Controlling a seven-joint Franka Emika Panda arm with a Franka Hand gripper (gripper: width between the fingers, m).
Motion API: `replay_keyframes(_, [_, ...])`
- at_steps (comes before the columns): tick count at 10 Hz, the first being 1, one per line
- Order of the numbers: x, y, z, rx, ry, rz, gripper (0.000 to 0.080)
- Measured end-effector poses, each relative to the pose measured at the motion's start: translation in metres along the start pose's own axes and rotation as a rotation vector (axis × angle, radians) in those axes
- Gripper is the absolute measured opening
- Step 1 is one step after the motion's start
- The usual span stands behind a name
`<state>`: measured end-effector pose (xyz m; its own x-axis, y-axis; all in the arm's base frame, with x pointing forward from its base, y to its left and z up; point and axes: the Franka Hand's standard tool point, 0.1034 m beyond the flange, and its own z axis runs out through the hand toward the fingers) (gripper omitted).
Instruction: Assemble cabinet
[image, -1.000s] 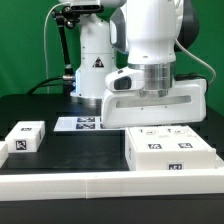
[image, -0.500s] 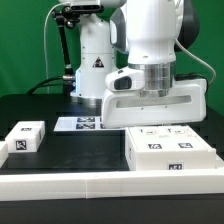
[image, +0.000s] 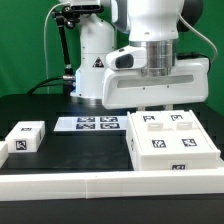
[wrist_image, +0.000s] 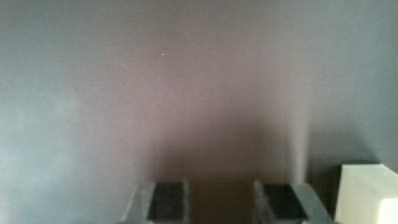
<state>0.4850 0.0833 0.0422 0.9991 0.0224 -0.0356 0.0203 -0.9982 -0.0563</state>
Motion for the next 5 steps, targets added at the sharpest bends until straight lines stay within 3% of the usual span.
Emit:
replay_keyframes(2, [0.000,0.000,-0.001,0.000,0.001,0.000,0.0177])
replay_keyframes(5, [0.002,0.004,-0.027,-0.003,-0.009,-0.002,0.0177])
